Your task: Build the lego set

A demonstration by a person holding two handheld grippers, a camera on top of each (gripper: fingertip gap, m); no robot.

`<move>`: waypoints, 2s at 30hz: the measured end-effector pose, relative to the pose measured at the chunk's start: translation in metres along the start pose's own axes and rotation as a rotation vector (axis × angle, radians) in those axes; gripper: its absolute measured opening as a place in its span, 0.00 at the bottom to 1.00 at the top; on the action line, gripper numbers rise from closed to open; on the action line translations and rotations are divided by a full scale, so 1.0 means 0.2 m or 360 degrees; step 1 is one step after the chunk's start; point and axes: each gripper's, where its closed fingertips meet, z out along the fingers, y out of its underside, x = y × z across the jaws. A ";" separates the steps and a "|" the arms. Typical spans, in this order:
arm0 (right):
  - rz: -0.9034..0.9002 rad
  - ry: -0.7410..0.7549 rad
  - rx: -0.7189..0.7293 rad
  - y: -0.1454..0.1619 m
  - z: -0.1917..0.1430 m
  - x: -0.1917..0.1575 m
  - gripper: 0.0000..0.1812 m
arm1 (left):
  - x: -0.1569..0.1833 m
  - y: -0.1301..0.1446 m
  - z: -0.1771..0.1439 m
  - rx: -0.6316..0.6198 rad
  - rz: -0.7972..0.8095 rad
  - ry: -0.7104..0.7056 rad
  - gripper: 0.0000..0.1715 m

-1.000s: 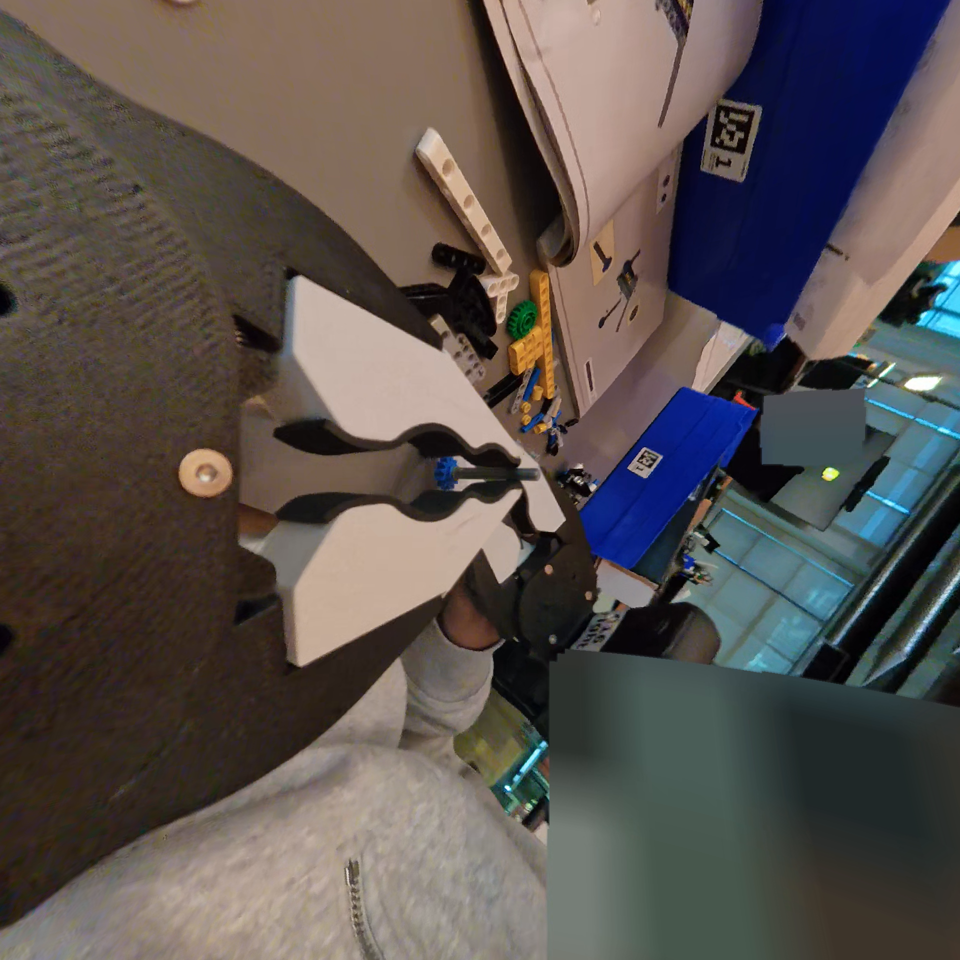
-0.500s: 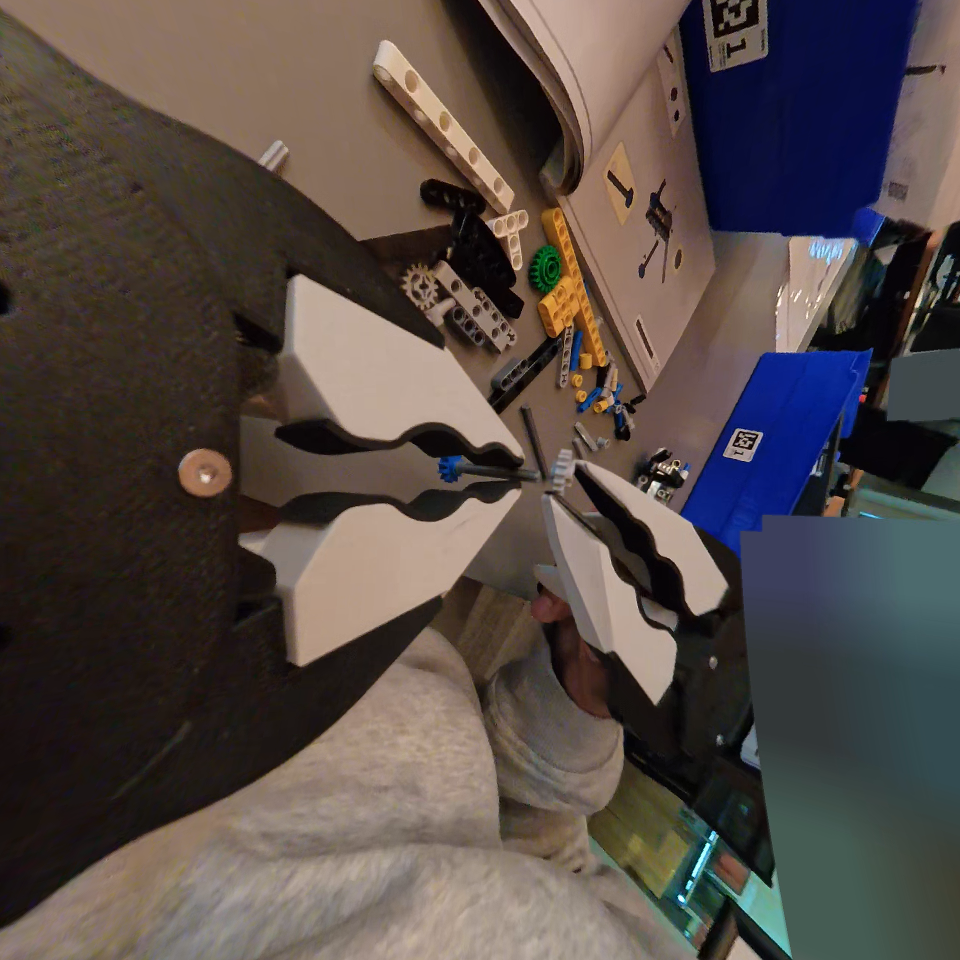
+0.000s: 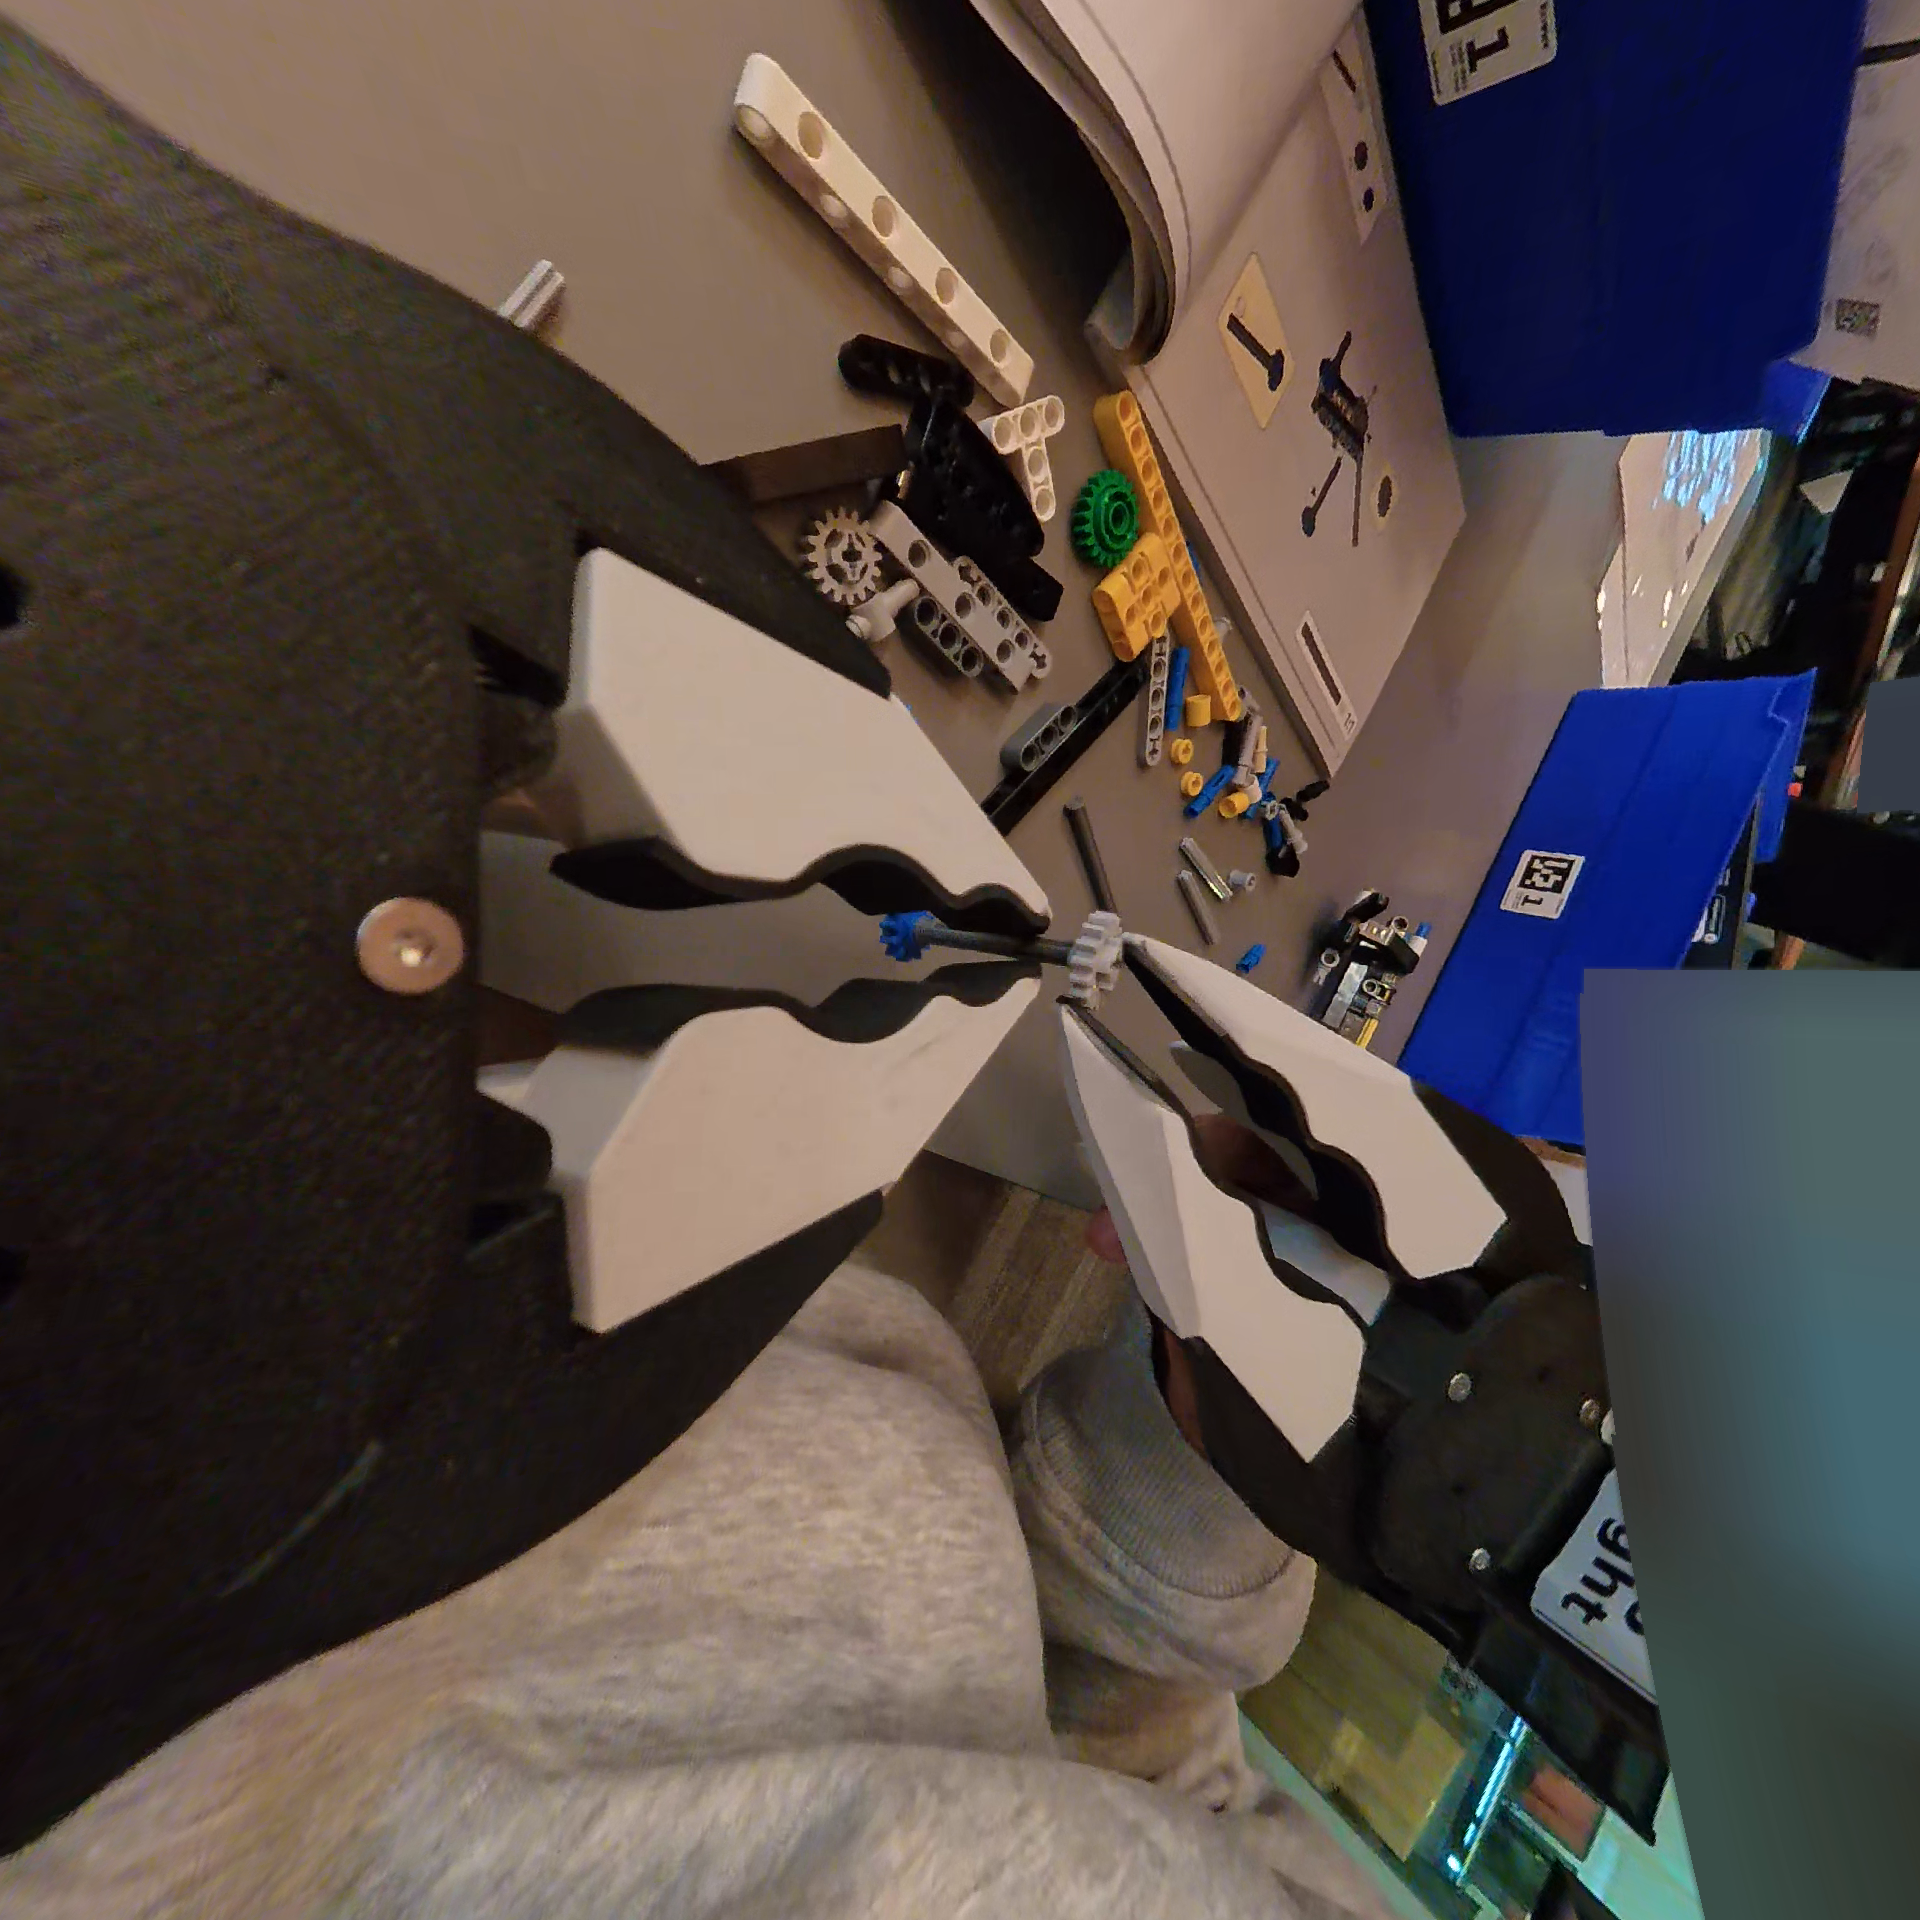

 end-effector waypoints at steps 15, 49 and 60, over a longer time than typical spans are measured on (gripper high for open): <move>0.0022 0.0088 0.0028 0.00 -0.07 0.07 0.06 | 0.00 0.05 0.03 -0.0110 0.0083 -0.0058 0.02; 0.0068 -0.0052 -0.0420 0.35 -0.03 0.02 0.11 | 0.01 0.12 0.05 -0.0251 0.0090 -0.0042 0.02; 0.0222 -0.0104 -0.0481 0.37 -0.01 0.00 0.15 | 0.01 0.12 0.05 -0.0250 0.0092 -0.0044 0.02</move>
